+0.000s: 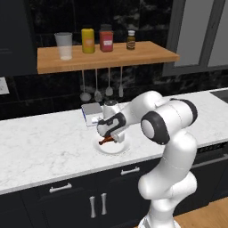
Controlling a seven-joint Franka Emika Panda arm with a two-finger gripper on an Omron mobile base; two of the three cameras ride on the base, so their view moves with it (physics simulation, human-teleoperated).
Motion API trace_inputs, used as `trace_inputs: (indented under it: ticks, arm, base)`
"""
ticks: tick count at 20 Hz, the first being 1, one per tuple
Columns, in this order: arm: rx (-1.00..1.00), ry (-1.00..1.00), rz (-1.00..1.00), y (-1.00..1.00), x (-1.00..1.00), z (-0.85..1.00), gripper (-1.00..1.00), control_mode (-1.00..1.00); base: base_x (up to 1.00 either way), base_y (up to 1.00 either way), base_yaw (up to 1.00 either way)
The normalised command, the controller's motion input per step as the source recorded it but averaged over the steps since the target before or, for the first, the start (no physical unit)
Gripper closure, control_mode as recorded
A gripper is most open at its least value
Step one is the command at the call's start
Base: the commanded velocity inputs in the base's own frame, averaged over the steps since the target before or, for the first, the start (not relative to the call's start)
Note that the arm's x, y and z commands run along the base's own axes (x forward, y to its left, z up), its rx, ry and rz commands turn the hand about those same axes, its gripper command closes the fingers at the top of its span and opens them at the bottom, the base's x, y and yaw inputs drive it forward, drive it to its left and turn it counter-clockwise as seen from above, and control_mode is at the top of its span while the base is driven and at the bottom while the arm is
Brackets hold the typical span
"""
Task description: Pick up the knife from the drawer and place it on the cutting board. Then place the meat from the plate to the cutting board.
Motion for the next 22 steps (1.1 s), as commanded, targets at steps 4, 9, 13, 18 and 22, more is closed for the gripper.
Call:
trace_inputs:
  ticks: [4, 9, 13, 18, 22]
  arm:
    - [-0.07, 0.01, 0.00, 0.00, 0.00, -0.44, 1.00, -1.00]
    - [0.00, -0.03, 0.00, -0.08, -0.11, 0.07, 1.00, -1.00]
    - [0.02, -0.22, -0.03, -0.67, -0.81, 0.87, 1.00, -1.00]
    - [0.01, -0.11, -0.09, -0.87, -0.97, 1.00, 1.00, -1.00]
    - [0.05, 0.00, -0.11, -0.98, -0.89, 1.00, 1.00, -1.00]
  base:
    - [0.00, 0.00, 0.00]
    - [0.00, 0.00, 0.00]
    - [0.00, 0.00, 0.00]
    - [0.00, 0.00, 0.00]
    - [0.00, 0.00, 0.00]
